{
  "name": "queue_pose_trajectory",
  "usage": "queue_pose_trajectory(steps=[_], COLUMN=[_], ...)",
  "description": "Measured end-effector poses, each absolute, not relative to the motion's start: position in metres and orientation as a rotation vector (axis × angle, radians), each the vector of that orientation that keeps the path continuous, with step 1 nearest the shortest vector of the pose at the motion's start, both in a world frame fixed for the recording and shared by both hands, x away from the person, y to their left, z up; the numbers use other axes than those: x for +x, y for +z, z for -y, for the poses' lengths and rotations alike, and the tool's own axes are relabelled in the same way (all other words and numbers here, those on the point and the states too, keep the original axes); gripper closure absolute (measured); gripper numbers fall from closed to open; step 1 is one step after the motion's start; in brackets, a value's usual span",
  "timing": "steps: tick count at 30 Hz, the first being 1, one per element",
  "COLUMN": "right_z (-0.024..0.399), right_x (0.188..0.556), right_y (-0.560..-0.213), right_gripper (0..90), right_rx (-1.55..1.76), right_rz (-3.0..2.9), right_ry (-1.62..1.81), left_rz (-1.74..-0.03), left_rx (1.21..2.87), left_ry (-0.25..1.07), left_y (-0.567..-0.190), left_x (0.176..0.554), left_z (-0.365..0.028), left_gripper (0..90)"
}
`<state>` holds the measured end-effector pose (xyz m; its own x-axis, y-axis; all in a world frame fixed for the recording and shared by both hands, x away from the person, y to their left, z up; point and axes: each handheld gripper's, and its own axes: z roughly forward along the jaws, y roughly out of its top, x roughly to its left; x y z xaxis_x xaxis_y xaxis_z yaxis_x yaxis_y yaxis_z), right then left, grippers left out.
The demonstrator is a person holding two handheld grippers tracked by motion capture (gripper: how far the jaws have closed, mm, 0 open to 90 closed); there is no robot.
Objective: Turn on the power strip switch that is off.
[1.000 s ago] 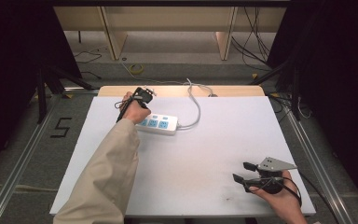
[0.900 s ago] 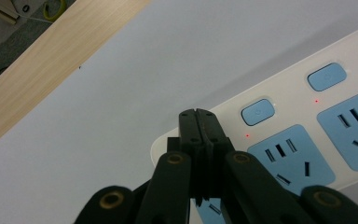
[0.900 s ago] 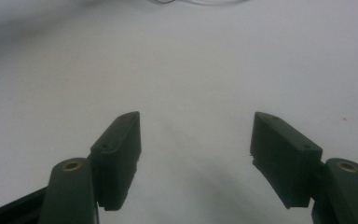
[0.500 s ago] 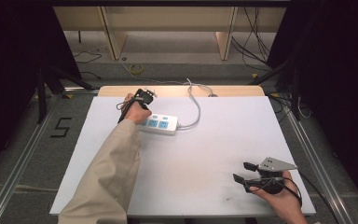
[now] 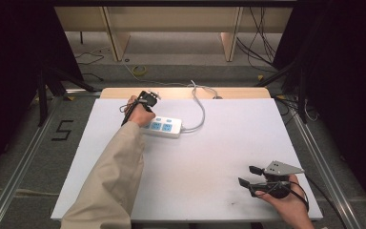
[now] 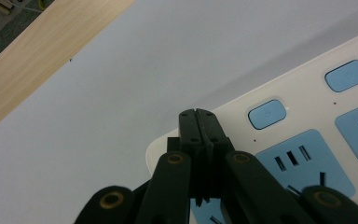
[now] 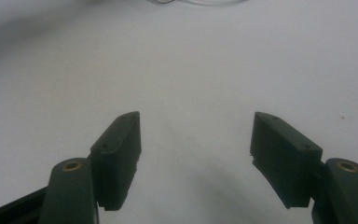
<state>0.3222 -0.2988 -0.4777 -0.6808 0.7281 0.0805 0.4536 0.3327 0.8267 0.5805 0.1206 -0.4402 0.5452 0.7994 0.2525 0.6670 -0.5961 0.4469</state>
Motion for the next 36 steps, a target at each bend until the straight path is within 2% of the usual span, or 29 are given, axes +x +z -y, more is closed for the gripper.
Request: queue_pose_trajectory(steps=[22, 25, 28, 30, 36], right_z=[0.298, 0.2979, 0.2977, 0.2974, 0.2973], right_x=[0.3209, 0.3208, 0.3206, 0.321, 0.3213], right_y=[-0.4773, -0.4772, -0.477, -0.4773, -0.4774], right_gripper=[34.4, 34.4, 34.4, 34.4, 34.4], right_rx=[1.052, 1.051, 1.049, 1.051, 1.052], right_rz=[-2.295, -2.294, -2.294, -2.297, -2.298], right_ry=[1.28, 1.281, 1.282, 1.282, 1.279], left_rz=[-1.245, -1.263, -1.288, -1.253, -1.279], left_rx=[2.476, 2.523, 2.481, 2.531, 2.485], left_ry=[0.607, 0.639, 0.611, 0.647, 0.64], left_y=[-0.4426, -0.4434, -0.443, -0.4431, -0.4433], left_x=[0.5815, 0.5815, 0.5816, 0.5807, 0.5823], left_z=[-0.1207, -0.1235, -0.128, -0.1238, -0.127], left_gripper=[90.0, 90.0, 90.0, 90.0, 90.0])
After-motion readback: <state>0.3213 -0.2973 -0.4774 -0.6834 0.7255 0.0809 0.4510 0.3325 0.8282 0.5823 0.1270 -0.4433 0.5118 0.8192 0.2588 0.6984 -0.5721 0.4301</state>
